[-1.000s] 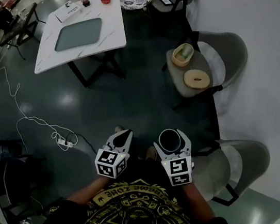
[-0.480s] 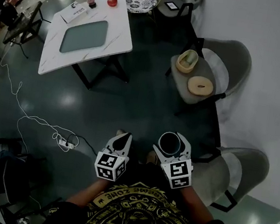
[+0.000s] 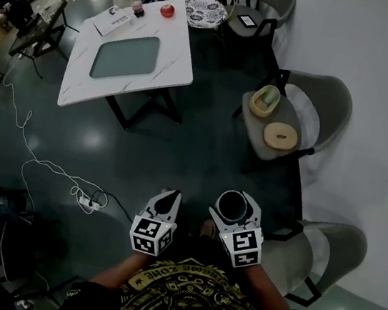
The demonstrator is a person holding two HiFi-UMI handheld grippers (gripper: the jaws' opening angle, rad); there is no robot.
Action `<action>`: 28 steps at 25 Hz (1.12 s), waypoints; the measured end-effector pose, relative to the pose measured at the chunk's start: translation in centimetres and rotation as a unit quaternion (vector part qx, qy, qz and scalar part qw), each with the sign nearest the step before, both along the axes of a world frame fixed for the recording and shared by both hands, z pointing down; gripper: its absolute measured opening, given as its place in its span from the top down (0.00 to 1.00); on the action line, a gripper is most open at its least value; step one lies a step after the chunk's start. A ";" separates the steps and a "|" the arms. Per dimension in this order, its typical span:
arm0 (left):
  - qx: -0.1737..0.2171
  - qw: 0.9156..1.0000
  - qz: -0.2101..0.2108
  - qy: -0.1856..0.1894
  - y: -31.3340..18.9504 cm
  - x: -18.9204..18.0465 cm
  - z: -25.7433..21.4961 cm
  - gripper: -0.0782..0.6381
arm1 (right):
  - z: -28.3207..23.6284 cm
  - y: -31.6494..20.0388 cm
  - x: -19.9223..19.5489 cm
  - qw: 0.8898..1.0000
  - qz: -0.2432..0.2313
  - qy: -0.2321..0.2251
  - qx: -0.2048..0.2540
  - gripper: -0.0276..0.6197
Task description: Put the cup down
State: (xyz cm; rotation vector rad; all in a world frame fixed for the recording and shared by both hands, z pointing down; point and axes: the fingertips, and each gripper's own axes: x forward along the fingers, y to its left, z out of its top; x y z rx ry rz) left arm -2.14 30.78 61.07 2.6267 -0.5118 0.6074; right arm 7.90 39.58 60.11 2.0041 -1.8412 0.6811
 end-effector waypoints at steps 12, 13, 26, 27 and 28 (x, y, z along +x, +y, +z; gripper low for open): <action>0.004 1.000 -0.023 0.004 -4.5 -0.2 -0.5 0.88 | -0.3 -5.1 -0.1 1.000 -0.022 -0.001 0.002 0.37; 0.002 1.000 -0.025 0.004 -4.8 -0.4 -0.4 0.88 | -0.3 -5.5 -0.2 1.000 -0.024 -0.002 0.001 0.37; -0.013 0.999 -0.040 0.013 -9.2 -0.1 0.1 0.88 | -0.4 -10.3 0.1 0.999 -0.038 0.003 -0.010 0.37; -0.015 0.999 -0.040 0.014 -9.6 0.0 0.2 0.88 | -0.5 -10.7 0.2 0.999 -0.037 0.004 -0.010 0.37; -0.017 0.999 -0.039 0.015 -10.0 0.1 0.2 0.88 | -0.6 -11.2 0.3 0.999 -0.036 0.005 -0.011 0.37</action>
